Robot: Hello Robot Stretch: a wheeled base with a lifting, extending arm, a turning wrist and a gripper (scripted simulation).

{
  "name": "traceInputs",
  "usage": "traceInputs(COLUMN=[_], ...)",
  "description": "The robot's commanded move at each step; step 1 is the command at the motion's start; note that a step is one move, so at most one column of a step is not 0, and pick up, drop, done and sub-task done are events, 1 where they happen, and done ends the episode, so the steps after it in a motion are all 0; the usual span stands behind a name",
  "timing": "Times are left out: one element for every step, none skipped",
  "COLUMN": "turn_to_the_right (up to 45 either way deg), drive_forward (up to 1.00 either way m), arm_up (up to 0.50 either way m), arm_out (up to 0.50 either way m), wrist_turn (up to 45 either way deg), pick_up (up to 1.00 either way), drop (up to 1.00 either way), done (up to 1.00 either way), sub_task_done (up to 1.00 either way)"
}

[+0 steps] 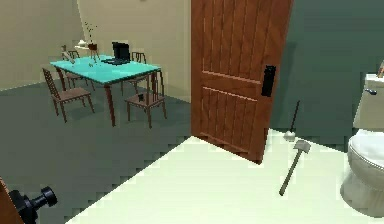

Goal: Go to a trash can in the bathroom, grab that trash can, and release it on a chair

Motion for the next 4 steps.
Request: traceInputs(turn_to_the_right=[0.0, 0.0, 0.0, 36.0], drive_forward=[0.0, 0.0, 0.0, 0.0], arm_up=[0.0, 0.0, 0.0, 0.0], arm_out=[0.0, 0.0, -0.4, 0.0], wrist_turn=[-45.0, -6.0, 0.0, 0.0], pick_up=[0.0, 0.0, 0.0, 0.0], drop=[0.0, 0.0, 0.0, 0.0], done=[0.0, 0.0, 0.0, 0.0], sub_task_done=[0.0, 0.0, 0.0, 0.0])
